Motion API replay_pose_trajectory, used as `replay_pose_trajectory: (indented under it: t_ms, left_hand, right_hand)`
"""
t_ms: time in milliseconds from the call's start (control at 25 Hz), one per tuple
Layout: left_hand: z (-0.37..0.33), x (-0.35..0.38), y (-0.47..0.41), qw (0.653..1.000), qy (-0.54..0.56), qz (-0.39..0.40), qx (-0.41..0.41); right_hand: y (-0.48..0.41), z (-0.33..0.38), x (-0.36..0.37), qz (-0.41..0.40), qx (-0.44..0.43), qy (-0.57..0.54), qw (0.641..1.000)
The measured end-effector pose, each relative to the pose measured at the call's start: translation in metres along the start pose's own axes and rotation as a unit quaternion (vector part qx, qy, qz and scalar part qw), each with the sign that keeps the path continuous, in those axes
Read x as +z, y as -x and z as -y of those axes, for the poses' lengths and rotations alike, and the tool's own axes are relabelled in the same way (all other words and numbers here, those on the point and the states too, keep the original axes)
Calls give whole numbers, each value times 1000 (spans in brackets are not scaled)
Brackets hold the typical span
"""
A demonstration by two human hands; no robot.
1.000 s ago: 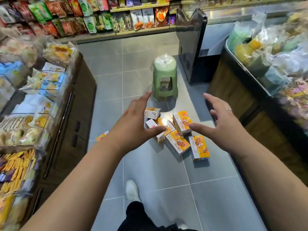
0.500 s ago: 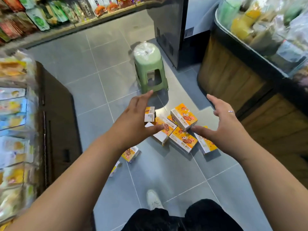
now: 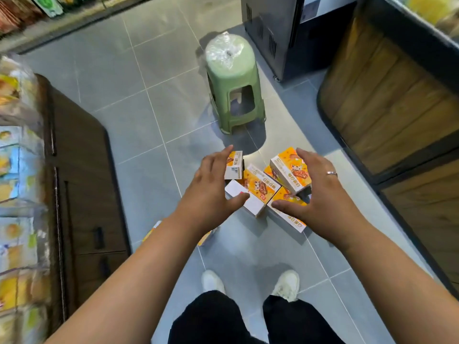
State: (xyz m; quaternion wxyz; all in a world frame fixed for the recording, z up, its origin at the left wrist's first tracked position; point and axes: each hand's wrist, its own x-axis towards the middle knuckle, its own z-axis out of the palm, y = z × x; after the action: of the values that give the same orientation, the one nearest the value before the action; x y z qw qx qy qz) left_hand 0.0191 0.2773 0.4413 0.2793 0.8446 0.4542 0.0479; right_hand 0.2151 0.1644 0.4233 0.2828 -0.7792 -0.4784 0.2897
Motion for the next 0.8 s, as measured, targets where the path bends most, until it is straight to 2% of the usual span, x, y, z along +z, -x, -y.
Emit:
replay_pose_trajectory:
  t_ms: [240,360,640,800]
  left_hand:
    - [98,82,-74,1000,-23,6,12]
    - [161,154,-101,998,-47,29,24]
    - [306,325,-161,989,-119,89,-2]
    - [368,406,-198,983,-133,117,-44]
  right_hand:
    - [-58,-70,107,-50,45,-9,998]
    - [-88,-126,181,-84,82,-16,993]
    - [-148,-269,366,-15,152,65,986]
    - [-183,-338,451,26,148,167,974]
